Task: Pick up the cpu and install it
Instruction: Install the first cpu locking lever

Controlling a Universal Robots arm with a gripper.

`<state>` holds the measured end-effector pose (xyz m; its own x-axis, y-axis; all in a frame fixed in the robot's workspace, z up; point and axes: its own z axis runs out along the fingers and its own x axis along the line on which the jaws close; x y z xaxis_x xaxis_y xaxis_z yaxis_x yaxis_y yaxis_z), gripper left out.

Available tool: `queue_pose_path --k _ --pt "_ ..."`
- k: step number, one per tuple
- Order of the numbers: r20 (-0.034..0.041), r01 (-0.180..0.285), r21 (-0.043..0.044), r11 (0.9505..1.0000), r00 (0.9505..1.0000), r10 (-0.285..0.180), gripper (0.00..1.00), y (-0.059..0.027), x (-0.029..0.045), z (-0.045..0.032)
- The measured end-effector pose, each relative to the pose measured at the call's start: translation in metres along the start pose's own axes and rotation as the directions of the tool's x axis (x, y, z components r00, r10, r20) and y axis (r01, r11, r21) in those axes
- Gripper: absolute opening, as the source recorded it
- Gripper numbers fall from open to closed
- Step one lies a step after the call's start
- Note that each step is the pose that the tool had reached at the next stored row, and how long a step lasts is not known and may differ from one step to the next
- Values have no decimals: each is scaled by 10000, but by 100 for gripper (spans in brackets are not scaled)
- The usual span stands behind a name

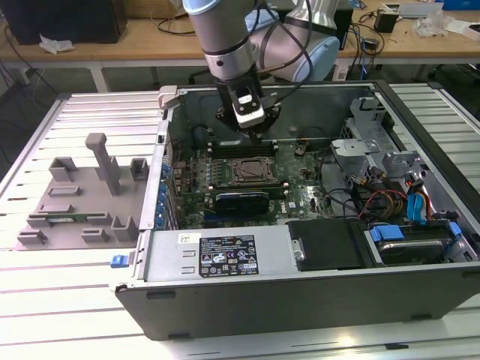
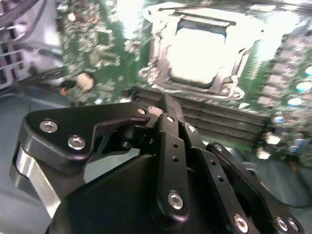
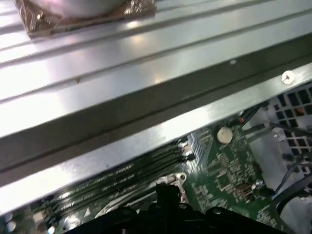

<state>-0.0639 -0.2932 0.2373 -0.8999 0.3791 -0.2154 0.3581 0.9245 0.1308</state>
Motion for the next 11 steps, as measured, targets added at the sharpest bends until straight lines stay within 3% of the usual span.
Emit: queue_pose_path --k 1,4,5,6,7,9,10,11 --pt "-156 18 178 9998 9999 -15 11 3 -8 3" --pt "-568 71 587 9982 9984 -38 11 12 -29 9" --pt "-786 90 731 9973 9969 -32 11 18 -46 13" --pt "-979 95 812 9967 9952 -15 11 28 -70 20" --pt "-1253 113 920 9957 9921 3 11 49 -122 35" --pt "-1395 136 964 9953 9902 0 11 68 -172 48" --pt "-1541 167 1014 9947 9881 -9 11 78 -213 58" --pt "-1586 201 1025 9945 9873 -36 11 76 -220 59"
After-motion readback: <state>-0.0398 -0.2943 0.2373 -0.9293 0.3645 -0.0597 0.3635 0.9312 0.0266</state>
